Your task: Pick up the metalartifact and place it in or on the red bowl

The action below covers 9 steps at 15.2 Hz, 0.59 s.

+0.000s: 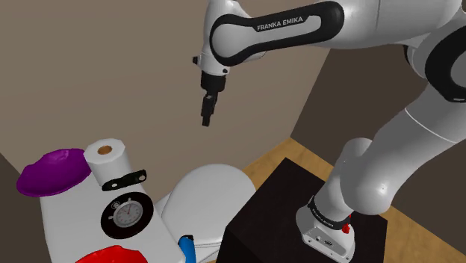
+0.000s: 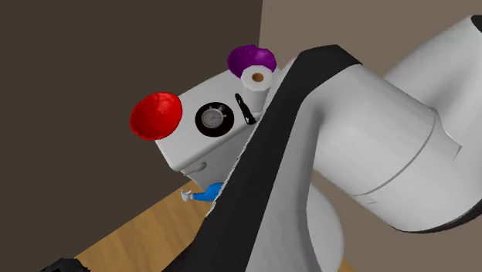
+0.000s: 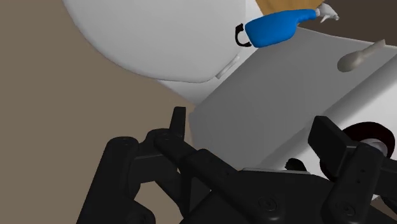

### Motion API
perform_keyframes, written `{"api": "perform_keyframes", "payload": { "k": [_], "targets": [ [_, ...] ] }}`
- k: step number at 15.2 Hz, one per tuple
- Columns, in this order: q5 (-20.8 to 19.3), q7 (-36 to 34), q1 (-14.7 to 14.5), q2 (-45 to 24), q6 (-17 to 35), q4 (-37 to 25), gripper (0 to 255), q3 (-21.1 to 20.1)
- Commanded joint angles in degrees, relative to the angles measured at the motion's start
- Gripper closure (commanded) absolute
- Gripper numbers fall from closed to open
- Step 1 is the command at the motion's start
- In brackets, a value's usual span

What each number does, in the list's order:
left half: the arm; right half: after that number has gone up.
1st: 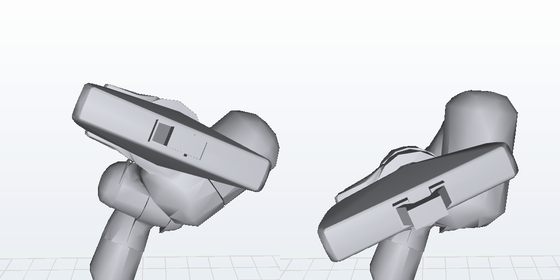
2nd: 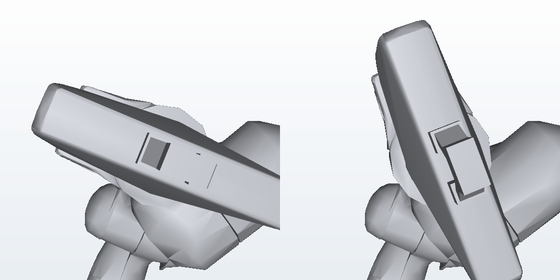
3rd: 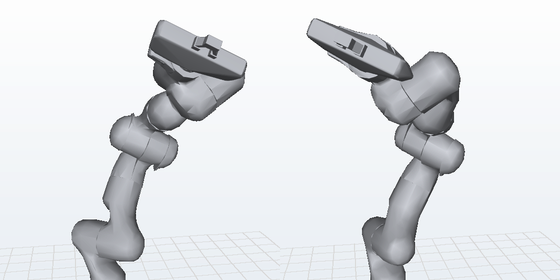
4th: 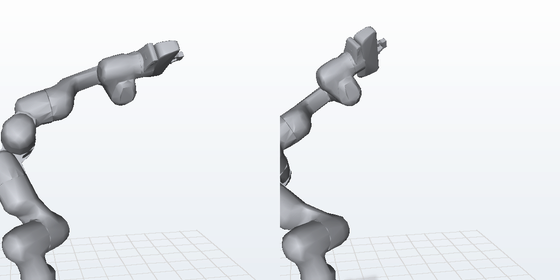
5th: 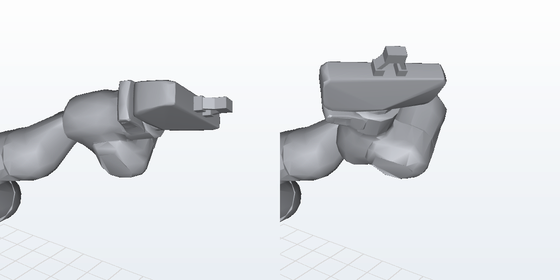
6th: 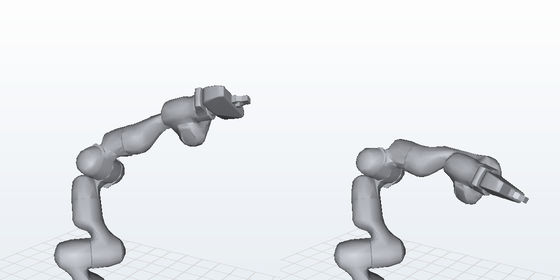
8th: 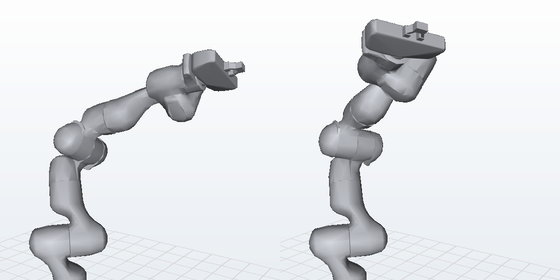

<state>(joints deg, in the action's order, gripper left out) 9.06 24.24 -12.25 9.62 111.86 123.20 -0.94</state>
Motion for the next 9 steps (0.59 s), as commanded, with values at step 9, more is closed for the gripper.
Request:
{"api": "perform_keyframes", "payload": {
  "k": [9],
  "targets": [
    [2.84, 8.7, -4.57, -17.65, 3.83, -12.47, 0, -4.2]
  ]
}}
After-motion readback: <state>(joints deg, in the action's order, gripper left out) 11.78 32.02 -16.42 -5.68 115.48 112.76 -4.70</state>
